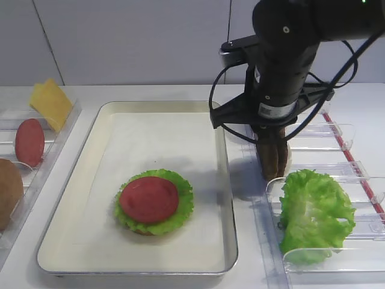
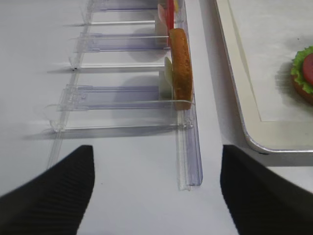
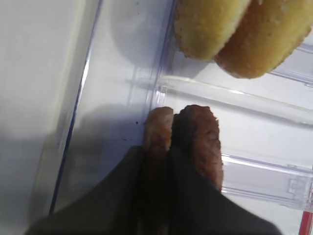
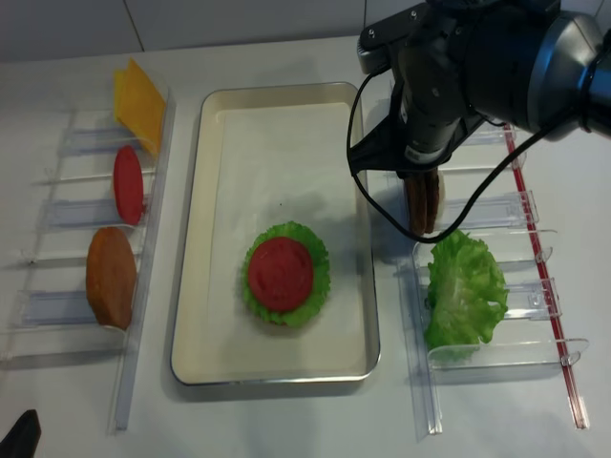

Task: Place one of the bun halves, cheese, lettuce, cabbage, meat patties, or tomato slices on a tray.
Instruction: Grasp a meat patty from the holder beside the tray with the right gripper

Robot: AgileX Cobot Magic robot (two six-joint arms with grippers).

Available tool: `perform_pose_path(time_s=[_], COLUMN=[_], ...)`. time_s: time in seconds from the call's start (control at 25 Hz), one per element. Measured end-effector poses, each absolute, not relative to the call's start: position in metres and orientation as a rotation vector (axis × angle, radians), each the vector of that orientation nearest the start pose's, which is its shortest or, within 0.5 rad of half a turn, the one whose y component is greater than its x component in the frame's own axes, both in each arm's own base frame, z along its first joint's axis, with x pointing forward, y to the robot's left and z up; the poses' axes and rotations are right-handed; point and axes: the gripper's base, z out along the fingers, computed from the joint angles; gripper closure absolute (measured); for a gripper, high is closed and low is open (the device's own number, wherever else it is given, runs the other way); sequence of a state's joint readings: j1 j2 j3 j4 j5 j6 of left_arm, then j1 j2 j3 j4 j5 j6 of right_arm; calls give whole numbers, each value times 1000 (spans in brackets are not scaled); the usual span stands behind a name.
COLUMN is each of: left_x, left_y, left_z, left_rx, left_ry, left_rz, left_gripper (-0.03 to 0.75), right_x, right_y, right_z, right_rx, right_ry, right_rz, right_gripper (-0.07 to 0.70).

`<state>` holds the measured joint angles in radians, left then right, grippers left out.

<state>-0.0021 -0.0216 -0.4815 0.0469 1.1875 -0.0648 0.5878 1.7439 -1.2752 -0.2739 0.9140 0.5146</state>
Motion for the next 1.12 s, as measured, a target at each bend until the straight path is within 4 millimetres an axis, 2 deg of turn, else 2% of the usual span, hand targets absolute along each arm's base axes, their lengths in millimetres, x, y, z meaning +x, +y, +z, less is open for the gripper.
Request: perform_pose_path(time_s=[0.24, 0.48, 0.92, 1.12], left_x=[-12, -12, -12, -12], left_y=[4, 4, 4, 4], left_z=[262, 262, 262, 262], left_rx=[-74, -74, -74, -74], left_ry=[2166, 2166, 2166, 2166], left_rz=[19, 19, 19, 18], left_gripper=[183, 183, 183, 183], right_x=[308, 305, 259, 245], right_y=[181, 185, 194, 205], right_z=[252, 284, 334, 340], right_rx=[-256, -232, -324, -361], right_ry=[2801, 2756, 2669, 2680], right_rz=[-115, -51, 54, 146], right_gripper=[497, 497, 497, 497])
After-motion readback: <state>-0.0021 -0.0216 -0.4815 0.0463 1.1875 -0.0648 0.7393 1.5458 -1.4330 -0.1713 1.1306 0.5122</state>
